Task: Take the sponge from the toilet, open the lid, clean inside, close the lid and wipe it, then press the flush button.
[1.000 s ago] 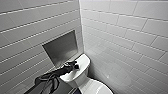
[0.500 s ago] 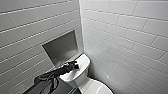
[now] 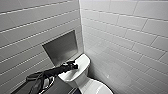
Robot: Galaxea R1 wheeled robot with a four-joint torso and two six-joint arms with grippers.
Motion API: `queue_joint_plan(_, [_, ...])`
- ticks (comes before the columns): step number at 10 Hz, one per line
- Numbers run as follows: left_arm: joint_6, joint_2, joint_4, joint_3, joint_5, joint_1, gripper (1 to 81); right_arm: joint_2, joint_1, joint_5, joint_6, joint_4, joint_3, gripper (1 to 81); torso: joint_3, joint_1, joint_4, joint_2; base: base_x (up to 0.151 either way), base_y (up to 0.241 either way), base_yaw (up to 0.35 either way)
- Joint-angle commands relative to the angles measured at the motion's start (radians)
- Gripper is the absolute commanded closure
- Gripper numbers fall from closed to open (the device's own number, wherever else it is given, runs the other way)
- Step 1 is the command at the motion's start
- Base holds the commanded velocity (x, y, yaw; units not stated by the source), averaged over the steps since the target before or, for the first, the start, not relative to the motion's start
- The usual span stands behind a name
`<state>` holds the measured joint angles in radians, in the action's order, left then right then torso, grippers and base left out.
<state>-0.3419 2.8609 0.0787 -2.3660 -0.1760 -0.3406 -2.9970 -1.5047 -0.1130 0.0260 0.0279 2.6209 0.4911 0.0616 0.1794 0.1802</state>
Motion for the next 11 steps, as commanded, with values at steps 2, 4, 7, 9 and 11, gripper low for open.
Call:
queue_joint_plan(2, [-0.058, -0.245, -0.030, 0.346, -0.002, 0.163, 81.1, -0.006, -0.003, 0.068, -0.003, -0.008, -0.012, 81.1, 0.000, 0.000, 0.000, 0.000, 0.000, 0.000, 0.000])
queue_joint_plan(4, [-0.088, -0.356, -0.031, 0.465, 0.042, 0.163, 81.1, -0.006, -0.004, 0.070, -0.003, -0.008, -0.009, 81.1, 0.000, 0.000, 0.000, 0.000, 0.000, 0.000, 0.000])
queue_joint_plan(7, [-0.100, -0.547, -0.028, 0.713, 0.076, 0.142, 81.1, -0.007, 0.008, 0.072, -0.001, -0.005, -0.007, 81.1, 0.000, 0.000, 0.000, 0.000, 0.000, 0.000, 0.000])
queue_joint_plan(9, [-0.097, -0.642, -0.017, 0.856, 0.075, 0.023, 81.1, -0.009, 0.019, 0.075, -0.003, -0.006, -0.007, 81.1, 0.000, 0.000, 0.000, 0.000, 0.000, 0.000, 0.000])
queue_joint_plan(11, [-0.086, -0.704, -0.014, 0.904, 0.076, -0.122, 81.1, -0.006, 0.028, 0.075, -0.001, -0.002, -0.007, 81.1, 0.000, 0.000, 0.000, 0.000, 0.000, 0.000, 0.000])
